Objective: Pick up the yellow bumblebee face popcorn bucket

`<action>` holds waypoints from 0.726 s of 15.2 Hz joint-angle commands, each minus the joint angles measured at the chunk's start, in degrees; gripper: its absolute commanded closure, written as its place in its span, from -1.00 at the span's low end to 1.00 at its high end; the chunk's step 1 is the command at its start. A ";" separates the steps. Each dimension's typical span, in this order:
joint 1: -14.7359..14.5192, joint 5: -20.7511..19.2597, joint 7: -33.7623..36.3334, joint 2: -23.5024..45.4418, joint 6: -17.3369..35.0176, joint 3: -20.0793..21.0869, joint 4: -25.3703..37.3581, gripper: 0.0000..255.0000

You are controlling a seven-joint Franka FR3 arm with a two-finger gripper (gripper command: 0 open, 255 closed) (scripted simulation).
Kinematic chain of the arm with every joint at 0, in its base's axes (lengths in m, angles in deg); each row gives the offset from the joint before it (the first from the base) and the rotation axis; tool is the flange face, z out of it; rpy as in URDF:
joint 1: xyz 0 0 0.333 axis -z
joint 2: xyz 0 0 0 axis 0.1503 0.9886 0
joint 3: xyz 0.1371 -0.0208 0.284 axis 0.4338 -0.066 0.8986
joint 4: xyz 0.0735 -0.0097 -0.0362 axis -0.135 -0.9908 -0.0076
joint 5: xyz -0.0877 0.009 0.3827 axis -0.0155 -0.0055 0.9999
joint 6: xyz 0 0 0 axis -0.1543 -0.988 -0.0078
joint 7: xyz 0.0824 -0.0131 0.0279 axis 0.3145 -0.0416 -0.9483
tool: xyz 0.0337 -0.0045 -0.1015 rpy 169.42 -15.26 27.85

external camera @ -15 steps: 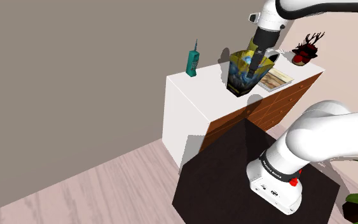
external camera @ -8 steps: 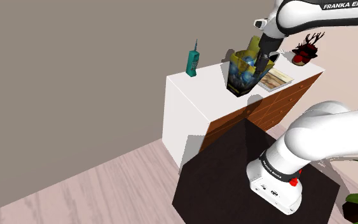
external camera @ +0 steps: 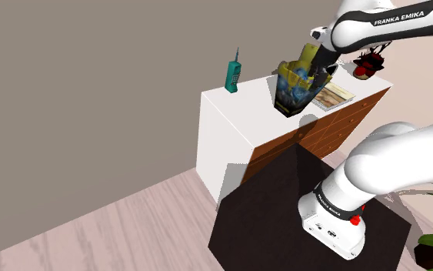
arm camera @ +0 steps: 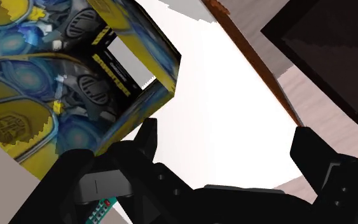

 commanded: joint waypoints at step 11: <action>-3.22 -1.23 -9.05 11.28 16.26 -10.42 0.38 -1.00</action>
